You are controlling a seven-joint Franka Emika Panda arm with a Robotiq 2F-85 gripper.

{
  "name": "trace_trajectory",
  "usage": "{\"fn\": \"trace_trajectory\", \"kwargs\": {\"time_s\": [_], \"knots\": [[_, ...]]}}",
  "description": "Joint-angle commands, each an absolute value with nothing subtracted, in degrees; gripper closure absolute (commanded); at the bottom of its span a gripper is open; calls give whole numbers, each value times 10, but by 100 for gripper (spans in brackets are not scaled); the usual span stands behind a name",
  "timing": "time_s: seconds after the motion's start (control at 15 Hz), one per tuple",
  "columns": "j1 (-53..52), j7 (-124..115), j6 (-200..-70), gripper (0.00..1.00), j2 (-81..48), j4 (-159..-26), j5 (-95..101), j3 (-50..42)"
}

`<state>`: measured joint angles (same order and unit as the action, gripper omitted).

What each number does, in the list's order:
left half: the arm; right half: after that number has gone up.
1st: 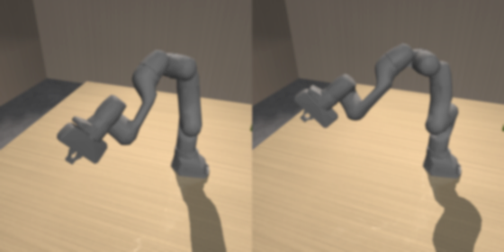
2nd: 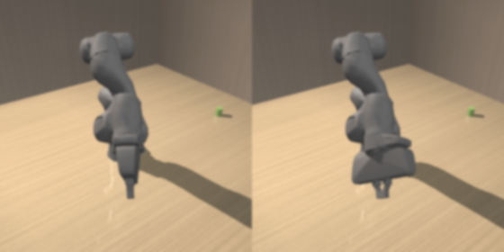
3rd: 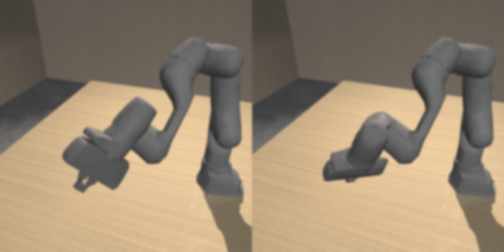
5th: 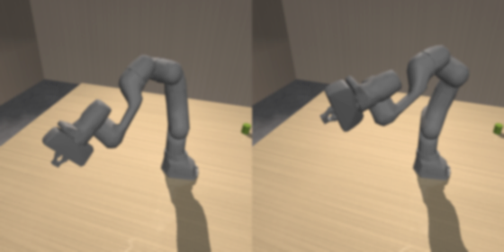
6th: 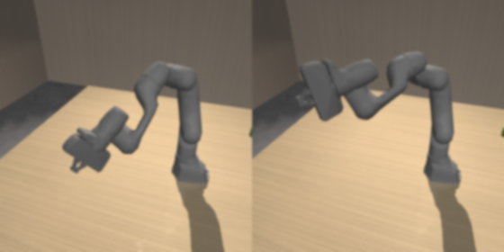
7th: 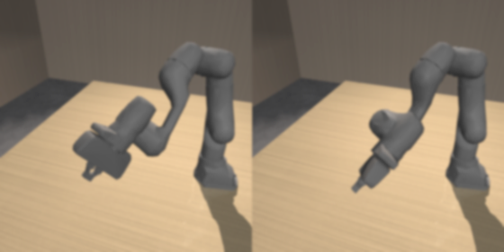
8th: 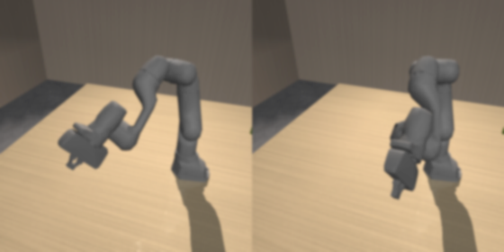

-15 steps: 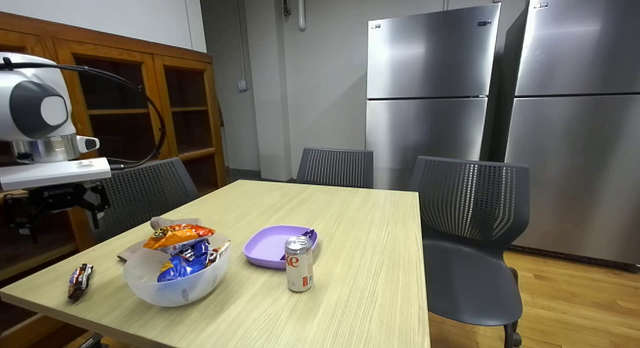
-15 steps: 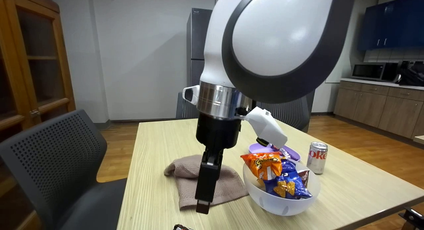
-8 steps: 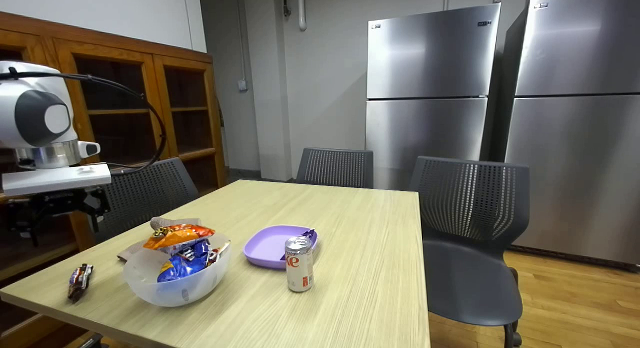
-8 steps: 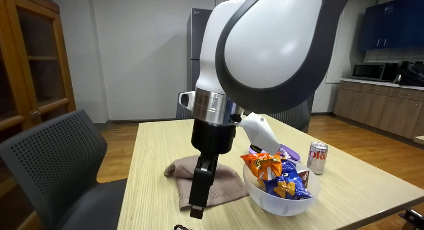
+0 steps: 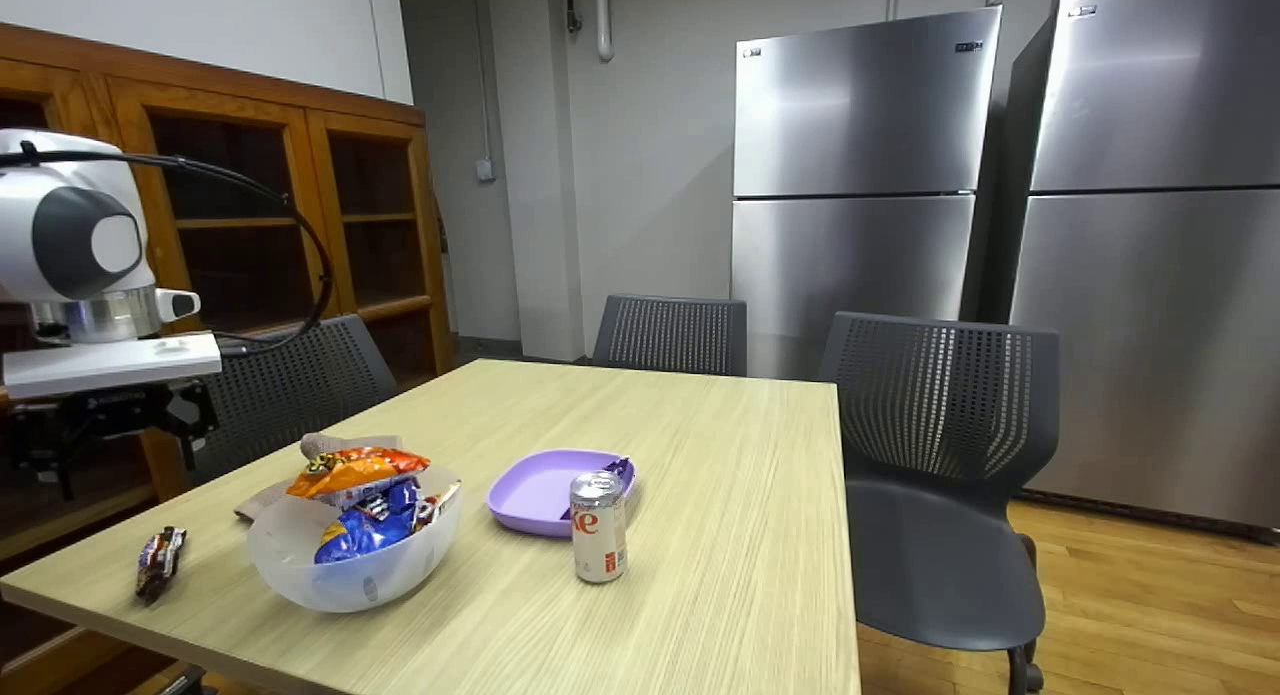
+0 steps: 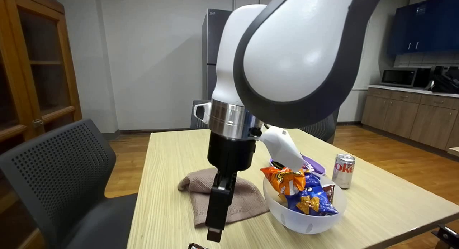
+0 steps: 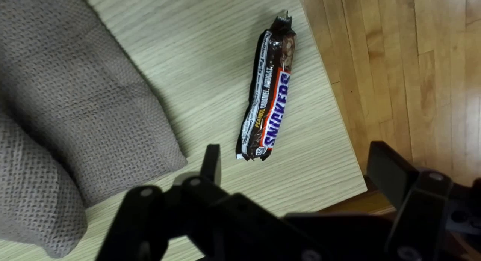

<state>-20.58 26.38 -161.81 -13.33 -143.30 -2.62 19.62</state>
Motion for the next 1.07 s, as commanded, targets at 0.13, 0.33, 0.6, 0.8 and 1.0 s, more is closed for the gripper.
{"fn": "trace_trajectory", "kwargs": {"time_s": [0.13,0.33,0.6,0.8,1.0], "knots": [[-201,202,-1622,0,-173,-1412,31,200],[-207,175,-1623,0,-198,-1398,56,191],[-232,121,-1623,0,-234,-1373,105,161],[-247,90,-1627,0,-263,-1353,128,143],[-261,74,-1629,0,-284,-1337,139,134]]}}
